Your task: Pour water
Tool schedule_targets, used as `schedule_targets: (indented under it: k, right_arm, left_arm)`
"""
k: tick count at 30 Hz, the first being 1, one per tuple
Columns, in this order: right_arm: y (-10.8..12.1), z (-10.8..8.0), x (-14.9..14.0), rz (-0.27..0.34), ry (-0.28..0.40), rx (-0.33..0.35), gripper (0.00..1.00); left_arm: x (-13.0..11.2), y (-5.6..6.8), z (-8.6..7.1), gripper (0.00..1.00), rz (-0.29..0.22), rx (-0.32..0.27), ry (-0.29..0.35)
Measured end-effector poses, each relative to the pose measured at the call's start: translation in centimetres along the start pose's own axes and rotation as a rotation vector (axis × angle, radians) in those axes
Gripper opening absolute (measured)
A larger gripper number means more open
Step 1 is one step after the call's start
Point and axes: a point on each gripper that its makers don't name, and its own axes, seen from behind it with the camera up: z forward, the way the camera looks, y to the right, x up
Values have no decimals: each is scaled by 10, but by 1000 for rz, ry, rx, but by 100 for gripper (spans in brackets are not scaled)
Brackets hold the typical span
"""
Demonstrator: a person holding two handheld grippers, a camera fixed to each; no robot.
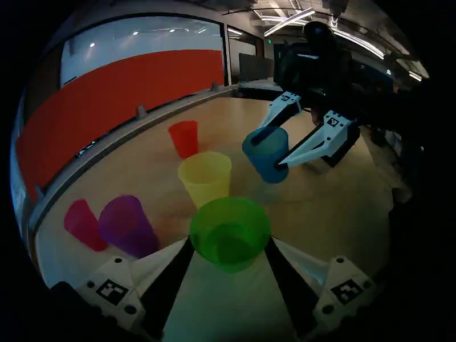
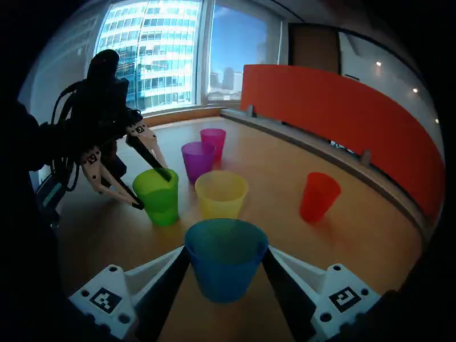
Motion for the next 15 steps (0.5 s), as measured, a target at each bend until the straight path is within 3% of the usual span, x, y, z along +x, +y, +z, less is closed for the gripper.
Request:
schedule_targets:
  k: [4, 15]
  right_arm:
    - [-1, 0, 0, 0, 0, 1, 90]
    - [-5, 4, -5, 9, -3, 6, 90]
  left_arm:
    - [-3, 6, -1, 100, 20, -8, -14]
    - [-6, 7, -8, 100, -3, -14, -30]
